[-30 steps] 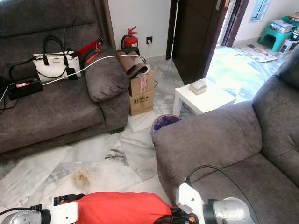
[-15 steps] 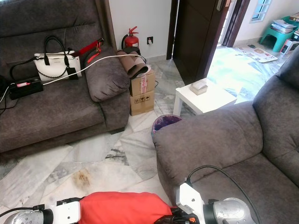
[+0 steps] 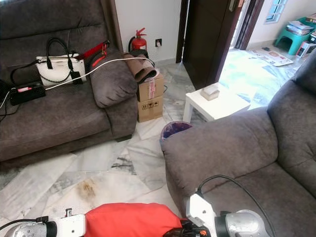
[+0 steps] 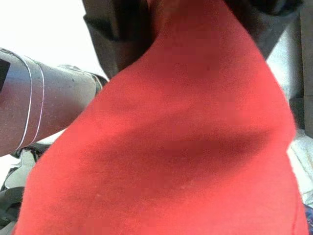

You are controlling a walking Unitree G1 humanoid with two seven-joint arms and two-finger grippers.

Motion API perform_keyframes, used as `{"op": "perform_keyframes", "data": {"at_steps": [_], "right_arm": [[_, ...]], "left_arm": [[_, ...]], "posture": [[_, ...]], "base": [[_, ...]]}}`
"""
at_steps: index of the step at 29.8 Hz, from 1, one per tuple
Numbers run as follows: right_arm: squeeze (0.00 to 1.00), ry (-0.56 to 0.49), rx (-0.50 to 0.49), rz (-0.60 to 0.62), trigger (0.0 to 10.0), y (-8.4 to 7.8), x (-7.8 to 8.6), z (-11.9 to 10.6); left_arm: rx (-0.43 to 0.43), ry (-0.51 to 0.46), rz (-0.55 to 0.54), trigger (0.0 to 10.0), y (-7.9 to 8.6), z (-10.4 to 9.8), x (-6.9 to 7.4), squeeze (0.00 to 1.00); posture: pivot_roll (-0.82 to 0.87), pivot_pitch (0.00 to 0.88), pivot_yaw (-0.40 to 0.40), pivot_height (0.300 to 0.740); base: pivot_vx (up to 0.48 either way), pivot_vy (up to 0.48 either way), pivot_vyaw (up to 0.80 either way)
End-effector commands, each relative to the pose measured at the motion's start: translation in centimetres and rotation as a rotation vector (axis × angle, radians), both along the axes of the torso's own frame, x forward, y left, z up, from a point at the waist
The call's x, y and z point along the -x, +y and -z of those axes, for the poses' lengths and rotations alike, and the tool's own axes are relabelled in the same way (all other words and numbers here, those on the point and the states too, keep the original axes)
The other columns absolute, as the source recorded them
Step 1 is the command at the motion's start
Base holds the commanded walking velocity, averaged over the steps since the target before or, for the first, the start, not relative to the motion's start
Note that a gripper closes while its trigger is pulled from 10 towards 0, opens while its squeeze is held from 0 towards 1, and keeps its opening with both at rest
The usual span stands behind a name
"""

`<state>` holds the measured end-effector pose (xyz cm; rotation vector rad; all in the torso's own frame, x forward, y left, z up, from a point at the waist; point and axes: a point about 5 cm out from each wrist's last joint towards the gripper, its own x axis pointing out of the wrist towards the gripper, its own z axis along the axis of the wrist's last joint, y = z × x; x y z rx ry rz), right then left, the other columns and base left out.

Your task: Move the pillow to the sofa from floor

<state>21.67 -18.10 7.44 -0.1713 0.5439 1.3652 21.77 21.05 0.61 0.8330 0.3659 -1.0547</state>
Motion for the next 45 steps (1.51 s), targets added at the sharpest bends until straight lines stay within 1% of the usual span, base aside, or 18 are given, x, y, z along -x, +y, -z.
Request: {"op": "perform_keyframes", "data": {"at_steps": [1,16,26,31,36,39,40,42,43,44,45], "right_arm": [[0.00,-0.079,-0.088,-0.046,10.0,1.3,-0.3,-1.8],[0.00,-0.076,-0.089,-0.043,10.0,1.3,-0.2,-1.6],[0.00,-0.068,-0.091,-0.039,10.0,1.4,-0.1,-1.4],[0.00,-0.058,-0.090,-0.025,10.0,1.3,0.0,-1.1],[0.00,-0.046,-0.098,0.000,10.0,1.4,0.1,-0.6],[0.00,-0.040,-0.089,0.018,10.0,1.4,0.2,0.1],[0.00,-0.054,-0.087,0.044,10.0,1.4,0.0,0.3],[0.00,-0.073,-0.086,0.078,10.0,1.4,-0.3,0.4],[0.00,-0.089,-0.085,0.108,10.0,1.3,-0.6,0.6],[0.00,-0.117,-0.073,0.152,10.0,1.3,-1.1,0.9],[0.00,-0.145,-0.054,0.209,10.0,1.3,-1.7,1.5]], "left_arm": [[0.004,0.010,0.021,0.0,0.0,0.1,0.4,0.00],[0.006,0.017,0.026,0.0,-0.2,0.1,0.4,0.00],[0.025,0.015,0.043,0.0,-0.7,-0.1,0.4,0.00],[0.054,0.035,0.040,0.0,-1.1,0.0,0.3,0.00],[0.088,0.029,0.035,0.0,-1.5,-0.4,0.3,0.00],[0.139,0.018,-0.001,0.0,-1.9,-0.8,-0.1,0.00],[0.166,0.012,-0.023,0.0,-2.1,-1.1,-0.4,0.00],[0.189,0.010,-0.049,0.0,-2.1,-1.3,-0.6,0.00],[0.209,-0.003,-0.089,0.0,-2.1,-1.5,-1.0,0.00],[0.237,-0.036,-0.156,0.0,-1.9,-1.7,-1.6,0.00],[0.265,-0.064,-0.219,4.8,-1.7,-1.9,-2.2,0.00]], "posture": [[0.05,0.115,0.012,0.740],[0.05,0.107,0.014,0.740],[0.05,0.099,0.012,0.740],[0.04,0.098,0.015,0.740],[0.03,0.092,0.023,0.740],[0.04,0.086,0.026,0.740],[0.03,0.089,0.027,0.740],[0.03,0.089,0.027,0.740],[0.03,0.089,0.027,0.740],[0.03,0.092,0.028,0.740],[0.03,0.095,0.028,0.740]], "base": [[0.000,0.000,0.00],[0.000,0.000,0.00],[0.000,0.000,0.00],[0.000,0.000,0.00],[0.000,0.000,0.00],[0.000,0.000,0.00],[0.000,0.000,0.00],[0.000,0.000,0.00],[0.000,0.000,0.00],[0.000,0.000,0.00],[0.000,0.000,0.00]]}}
